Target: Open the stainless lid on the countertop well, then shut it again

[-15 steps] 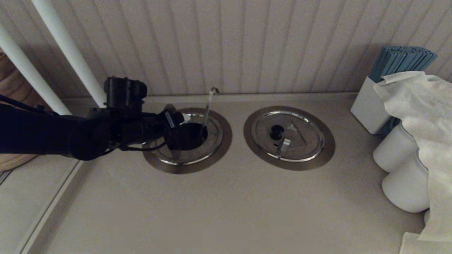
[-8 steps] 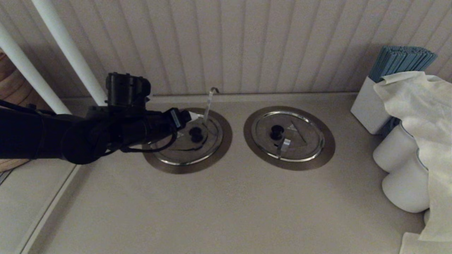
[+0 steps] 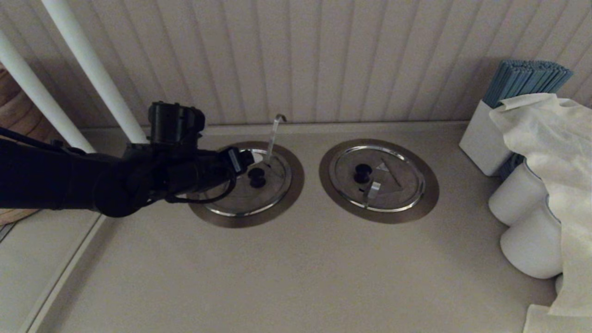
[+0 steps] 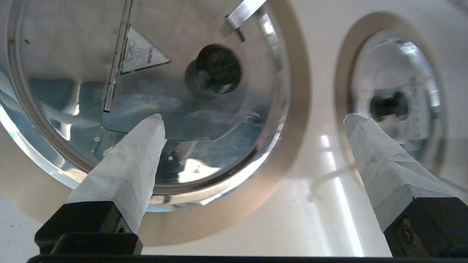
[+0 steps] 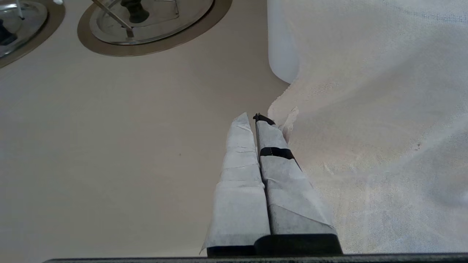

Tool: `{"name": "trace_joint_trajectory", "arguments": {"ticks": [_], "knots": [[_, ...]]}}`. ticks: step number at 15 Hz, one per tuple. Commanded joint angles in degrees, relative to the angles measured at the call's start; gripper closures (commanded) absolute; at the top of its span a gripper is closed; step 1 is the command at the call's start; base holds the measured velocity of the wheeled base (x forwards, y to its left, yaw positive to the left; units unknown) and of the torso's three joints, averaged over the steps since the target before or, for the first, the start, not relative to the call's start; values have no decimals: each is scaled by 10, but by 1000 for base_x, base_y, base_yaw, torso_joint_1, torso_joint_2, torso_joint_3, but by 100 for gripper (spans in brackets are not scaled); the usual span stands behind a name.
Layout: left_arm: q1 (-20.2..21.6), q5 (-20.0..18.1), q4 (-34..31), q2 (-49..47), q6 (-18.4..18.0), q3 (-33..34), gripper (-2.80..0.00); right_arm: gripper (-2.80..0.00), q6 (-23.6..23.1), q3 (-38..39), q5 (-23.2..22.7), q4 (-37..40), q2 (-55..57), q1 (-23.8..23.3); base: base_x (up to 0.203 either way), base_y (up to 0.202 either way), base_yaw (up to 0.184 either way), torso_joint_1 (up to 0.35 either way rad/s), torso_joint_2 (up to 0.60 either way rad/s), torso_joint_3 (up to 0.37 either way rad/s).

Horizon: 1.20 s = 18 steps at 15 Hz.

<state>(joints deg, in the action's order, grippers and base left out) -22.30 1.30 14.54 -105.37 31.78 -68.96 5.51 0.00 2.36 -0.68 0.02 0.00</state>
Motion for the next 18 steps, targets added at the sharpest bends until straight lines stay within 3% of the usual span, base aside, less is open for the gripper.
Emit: {"name": "trace_joint_trajectory", "arguments": {"ticks": [1,4,7,10,13,16,18], "knots": [[0,0,3,-20,1,-7,-280,0,0,0,0,0,1,0,0,0,0,0,0,0],[1,3,27,-64,-18,-59,-280,0,0,0,0,0,1,0,0,0,0,0,0,0],[4,3,25,-58,-33,-52,-280,0,0,0,0,0,1,0,0,0,0,0,0,0],[21,2,24,-7,-76,-29,-280,0,0,0,0,0,1,0,0,0,0,0,0,0],[47,0,26,85,-152,54,-280,0,0,0,0,0,1,0,0,0,0,0,0,0],[83,-3,23,211,-203,112,-280,0,0,0,0,0,1,0,0,0,0,0,0,0],[117,-4,3,318,-281,154,-280,0,0,0,0,0,0,0,0,0,0,0,0,0]]}}
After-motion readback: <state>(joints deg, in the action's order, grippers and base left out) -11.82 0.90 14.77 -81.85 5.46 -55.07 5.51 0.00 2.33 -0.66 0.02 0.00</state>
